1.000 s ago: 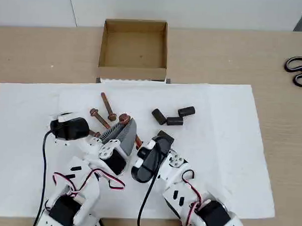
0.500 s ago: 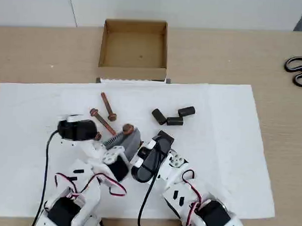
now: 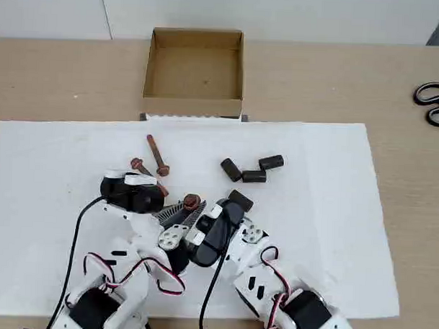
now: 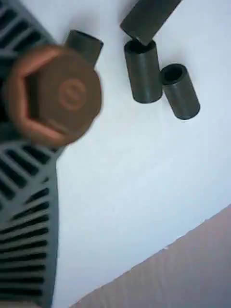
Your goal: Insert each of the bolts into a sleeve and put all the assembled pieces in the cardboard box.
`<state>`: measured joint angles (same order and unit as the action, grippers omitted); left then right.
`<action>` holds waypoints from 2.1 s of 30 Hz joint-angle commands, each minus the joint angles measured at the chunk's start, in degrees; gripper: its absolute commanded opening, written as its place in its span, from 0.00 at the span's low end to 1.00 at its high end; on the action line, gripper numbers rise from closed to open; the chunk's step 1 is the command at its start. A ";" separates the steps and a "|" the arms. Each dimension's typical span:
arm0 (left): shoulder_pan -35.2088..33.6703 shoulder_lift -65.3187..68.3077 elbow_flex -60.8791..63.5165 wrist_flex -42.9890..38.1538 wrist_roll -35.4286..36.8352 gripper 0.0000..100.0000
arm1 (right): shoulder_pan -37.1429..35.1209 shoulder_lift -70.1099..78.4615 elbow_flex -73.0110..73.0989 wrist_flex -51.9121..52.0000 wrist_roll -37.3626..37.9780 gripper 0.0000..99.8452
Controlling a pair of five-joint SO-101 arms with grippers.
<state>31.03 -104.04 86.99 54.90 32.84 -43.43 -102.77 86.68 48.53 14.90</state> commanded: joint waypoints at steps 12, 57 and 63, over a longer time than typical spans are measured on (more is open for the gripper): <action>-0.18 0.09 1.89 2.02 -4.31 0.16 | 0.40 -0.92 -1.93 -2.95 0.53 0.00; -31.47 0.09 8.84 -10.11 -25.23 0.01 | 19.38 2.15 -2.99 -17.45 2.81 0.00; -28.22 0.26 9.36 -6.77 -25.32 0.01 | 20.53 19.30 -13.63 -23.34 3.52 0.00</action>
<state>1.93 -103.43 96.66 47.16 7.78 -24.53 -91.43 81.32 30.42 17.98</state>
